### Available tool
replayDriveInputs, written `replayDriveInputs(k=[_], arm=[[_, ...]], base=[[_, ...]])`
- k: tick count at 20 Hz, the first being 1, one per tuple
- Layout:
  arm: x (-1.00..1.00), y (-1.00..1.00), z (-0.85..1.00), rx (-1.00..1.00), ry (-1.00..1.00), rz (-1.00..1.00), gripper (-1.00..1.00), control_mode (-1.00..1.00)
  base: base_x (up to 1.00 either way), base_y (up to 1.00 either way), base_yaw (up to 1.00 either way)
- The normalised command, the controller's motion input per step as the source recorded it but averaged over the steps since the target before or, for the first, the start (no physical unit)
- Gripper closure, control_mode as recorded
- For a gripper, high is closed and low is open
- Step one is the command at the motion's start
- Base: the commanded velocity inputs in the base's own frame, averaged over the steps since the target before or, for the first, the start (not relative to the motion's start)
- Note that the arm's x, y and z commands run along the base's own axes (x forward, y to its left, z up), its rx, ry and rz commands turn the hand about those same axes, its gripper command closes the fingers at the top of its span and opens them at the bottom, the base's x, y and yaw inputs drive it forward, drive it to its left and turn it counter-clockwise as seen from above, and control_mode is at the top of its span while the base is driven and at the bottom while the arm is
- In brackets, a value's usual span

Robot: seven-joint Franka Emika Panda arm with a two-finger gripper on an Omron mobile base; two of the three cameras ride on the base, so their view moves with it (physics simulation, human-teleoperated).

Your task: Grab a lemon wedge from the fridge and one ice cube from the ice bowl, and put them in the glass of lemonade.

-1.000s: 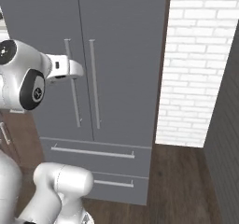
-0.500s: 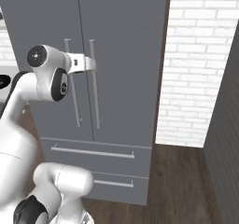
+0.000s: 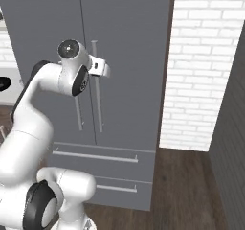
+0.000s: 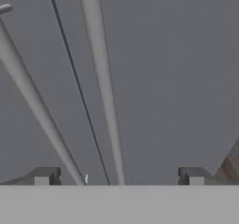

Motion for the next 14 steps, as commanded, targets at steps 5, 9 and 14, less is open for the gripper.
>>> replayDriveInputs(k=[5,9,14], arm=[[0.42,0.18,-0.03,-0.12,0.37,-0.02,-1.00,-1.00],[0.34,0.18,-0.51,0.00,0.03,-0.03,-1.00,-1.00],[0.54,0.27,-0.65,0.00,0.00,0.00,-1.00,-1.00]], base=[[0.00,0.00,0.00],[0.00,0.00,0.00],[0.00,0.00,0.00]])
